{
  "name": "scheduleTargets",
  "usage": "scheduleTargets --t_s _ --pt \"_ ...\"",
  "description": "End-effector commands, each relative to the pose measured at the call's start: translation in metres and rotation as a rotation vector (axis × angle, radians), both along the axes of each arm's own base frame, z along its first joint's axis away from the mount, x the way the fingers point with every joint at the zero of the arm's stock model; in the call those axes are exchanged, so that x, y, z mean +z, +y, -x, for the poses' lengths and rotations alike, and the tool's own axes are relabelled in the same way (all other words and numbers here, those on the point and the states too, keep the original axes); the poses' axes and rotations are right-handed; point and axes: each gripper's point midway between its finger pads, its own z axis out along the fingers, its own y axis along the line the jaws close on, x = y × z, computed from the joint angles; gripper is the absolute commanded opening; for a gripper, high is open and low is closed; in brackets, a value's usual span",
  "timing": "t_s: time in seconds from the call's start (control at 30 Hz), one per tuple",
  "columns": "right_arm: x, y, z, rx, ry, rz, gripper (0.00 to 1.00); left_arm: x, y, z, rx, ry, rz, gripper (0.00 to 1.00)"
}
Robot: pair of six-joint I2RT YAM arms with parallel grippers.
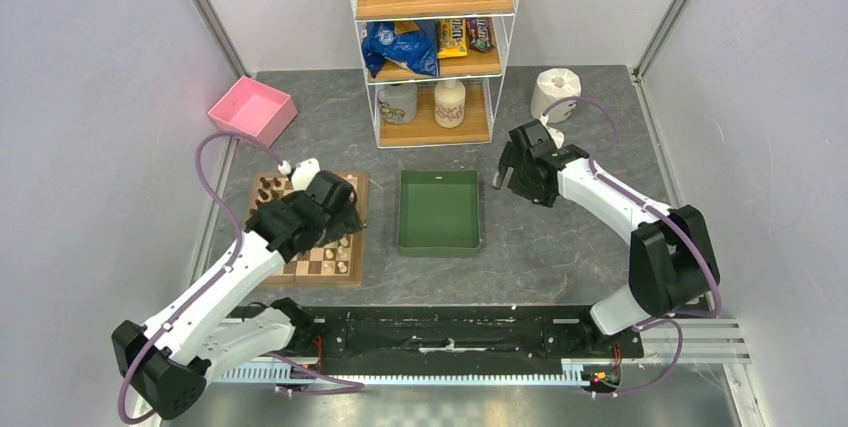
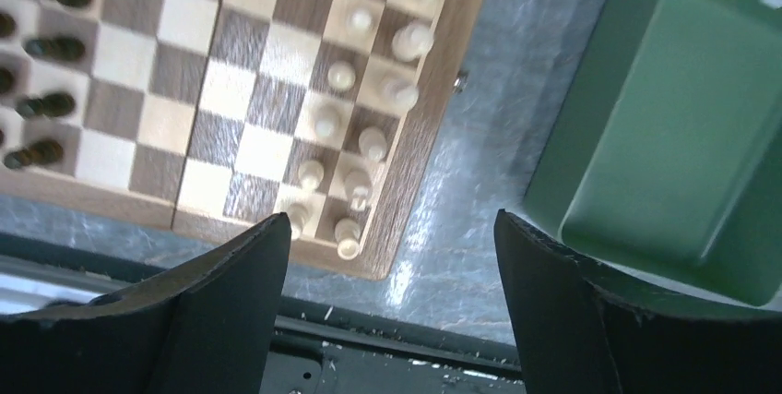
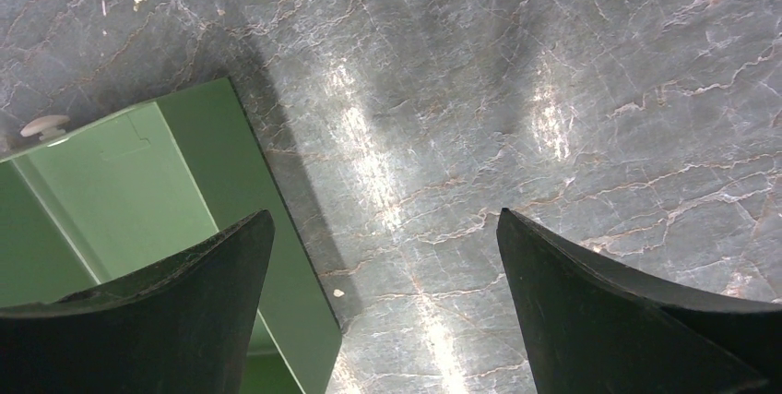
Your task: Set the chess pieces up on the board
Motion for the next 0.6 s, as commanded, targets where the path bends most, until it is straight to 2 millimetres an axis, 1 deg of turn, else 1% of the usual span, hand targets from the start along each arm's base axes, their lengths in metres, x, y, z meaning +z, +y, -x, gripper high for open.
scheduleTargets --t_s 0.0,0.07,0.17,0.2,0.3,0.37,0.43,0.57 --pt "0.033 -0.001 -0.013 0.012 -0.115 -0.015 0.99 0.046 0.017 -0.035 -0.039 -0.143 -0.097 0.88" --pt "0.042 -0.001 -0.013 0.022 -0.147 -0.021 0.99 0.054 0.023 -0.053 -0.039 -0.163 -0.094 0.89" --pt "0.052 -0.002 -0.014 0.042 -0.191 -0.024 0.99 0.066 0.026 -0.084 -0.045 -0.208 -0.025 0.9" --pt "0.056 -0.003 -0.014 0.045 -0.206 -0.023 0.99 0.071 0.03 -0.095 -0.035 -0.226 -0.005 0.9" --pt "0.066 -0.009 -0.013 0.046 -0.245 -0.007 0.99 0.081 0.043 -0.119 0.007 -0.25 0.043 0.91" --pt "0.07 -0.013 -0.012 0.043 -0.263 0.009 0.99 0.085 0.048 -0.13 0.009 -0.25 0.048 0.91" --pt "0.073 -0.017 -0.011 0.042 -0.277 0.022 0.99 0.082 0.053 -0.137 0.016 -0.231 0.033 0.91" --pt "0.082 -0.024 -0.012 0.035 -0.313 0.053 0.99 0.074 0.058 -0.14 0.041 -0.197 0.016 0.92"
